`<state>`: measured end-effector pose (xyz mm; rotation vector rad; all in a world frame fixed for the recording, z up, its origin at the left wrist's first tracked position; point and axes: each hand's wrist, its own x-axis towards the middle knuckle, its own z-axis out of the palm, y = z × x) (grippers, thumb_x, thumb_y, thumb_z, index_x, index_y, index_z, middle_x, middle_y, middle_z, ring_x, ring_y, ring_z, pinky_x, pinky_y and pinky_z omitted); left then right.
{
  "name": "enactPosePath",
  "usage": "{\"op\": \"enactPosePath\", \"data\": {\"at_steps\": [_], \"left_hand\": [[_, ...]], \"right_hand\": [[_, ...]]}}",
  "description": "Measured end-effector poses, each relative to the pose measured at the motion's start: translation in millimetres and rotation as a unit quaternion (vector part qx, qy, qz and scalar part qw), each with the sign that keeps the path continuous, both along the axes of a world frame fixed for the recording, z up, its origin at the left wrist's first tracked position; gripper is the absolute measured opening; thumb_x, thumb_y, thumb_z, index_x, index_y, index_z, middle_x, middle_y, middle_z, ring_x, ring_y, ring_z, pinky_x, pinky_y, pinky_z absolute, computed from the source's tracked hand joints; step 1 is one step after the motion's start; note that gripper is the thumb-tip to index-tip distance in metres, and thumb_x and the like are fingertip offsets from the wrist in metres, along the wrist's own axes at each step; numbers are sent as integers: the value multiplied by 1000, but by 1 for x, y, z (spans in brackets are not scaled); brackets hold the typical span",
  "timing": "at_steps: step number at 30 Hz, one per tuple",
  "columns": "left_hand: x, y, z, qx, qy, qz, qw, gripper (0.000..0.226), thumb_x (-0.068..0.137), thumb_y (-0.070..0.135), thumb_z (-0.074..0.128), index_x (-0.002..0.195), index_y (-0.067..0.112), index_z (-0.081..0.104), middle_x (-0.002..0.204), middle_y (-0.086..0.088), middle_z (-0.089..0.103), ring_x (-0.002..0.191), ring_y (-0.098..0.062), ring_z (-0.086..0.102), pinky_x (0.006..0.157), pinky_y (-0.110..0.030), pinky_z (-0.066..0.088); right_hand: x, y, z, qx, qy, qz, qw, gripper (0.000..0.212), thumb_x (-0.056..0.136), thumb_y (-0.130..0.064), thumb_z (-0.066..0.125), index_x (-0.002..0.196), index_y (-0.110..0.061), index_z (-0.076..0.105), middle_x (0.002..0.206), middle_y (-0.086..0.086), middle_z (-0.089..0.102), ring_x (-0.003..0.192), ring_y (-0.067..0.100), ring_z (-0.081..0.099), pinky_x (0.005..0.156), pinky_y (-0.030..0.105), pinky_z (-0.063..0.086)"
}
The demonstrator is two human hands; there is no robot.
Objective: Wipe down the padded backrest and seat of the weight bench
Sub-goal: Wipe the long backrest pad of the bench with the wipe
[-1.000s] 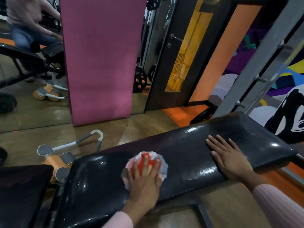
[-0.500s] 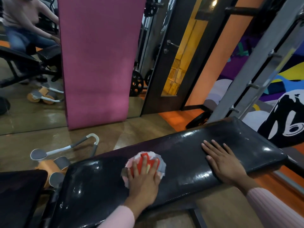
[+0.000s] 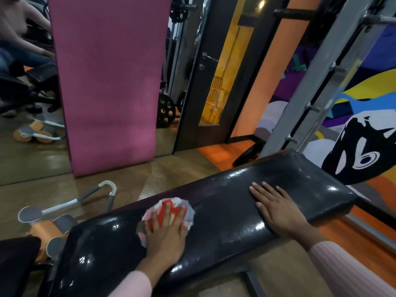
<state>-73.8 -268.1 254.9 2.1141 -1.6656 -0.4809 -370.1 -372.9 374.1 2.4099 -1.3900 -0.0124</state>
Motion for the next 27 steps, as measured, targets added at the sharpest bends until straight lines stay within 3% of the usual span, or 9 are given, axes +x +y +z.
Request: {"op": "enactPosePath", "data": {"at_steps": [3,6,8,11,14,18,22,27], "left_hand": [[-29,-9,22,-6,3,-47,999,49,99,51,12,146,50,-2,158,7,-18,142,-36,-17,113,-58,-3],[-37,-43,42,0,15,-67,998,49,98,54,12,146,50,1,159,6,-11,143,-35,-16,111,-59,-6],[-30,-57,38,-2,27,-50,998,50,96,58,13,146,50,5,160,6,-4,144,-31,-13,111,-57,-5],[4,-52,18,-2,42,10,999,50,95,60,13,144,51,11,160,7,5,145,-27,-3,113,-54,-1],[27,-27,-4,14,49,46,998,48,96,57,12,144,53,10,160,8,0,145,-26,-5,114,-52,-2],[-16,10,4,-12,4,-16,1000,48,99,51,14,146,50,3,159,7,-12,144,-30,-13,113,-55,-5],[-23,-21,18,-8,17,-66,998,50,97,54,16,146,50,4,160,5,-10,145,-30,-12,113,-56,-4],[30,-28,-6,-6,36,35,999,70,89,70,21,150,38,8,160,6,4,146,-22,3,116,-45,3]], "right_hand": [[16,7,2,-50,23,16,998,56,96,-46,17,145,-28,39,153,-6,35,142,12,23,113,39,13],[61,22,-8,-40,-48,67,996,51,93,-37,29,140,-26,47,150,-5,40,140,16,34,116,41,22],[90,31,-22,-13,-91,88,992,51,93,-35,31,140,-24,47,150,-4,41,141,15,33,116,41,27],[110,37,-41,29,-91,95,991,54,94,-40,27,145,-23,40,154,-4,35,145,14,22,119,33,10],[110,36,-49,1,-80,103,991,55,96,-42,28,145,-20,40,154,-3,35,146,15,19,119,36,7],[112,37,-47,-1,-66,95,993,55,97,-40,25,147,-20,37,156,-3,31,148,16,13,120,41,9],[110,42,-46,0,-44,98,994,54,98,-38,24,148,-20,35,156,-2,30,148,15,12,119,38,6],[110,40,-48,5,-46,99,994,55,99,-38,23,149,-20,31,158,-3,25,148,14,6,120,37,4]]}}
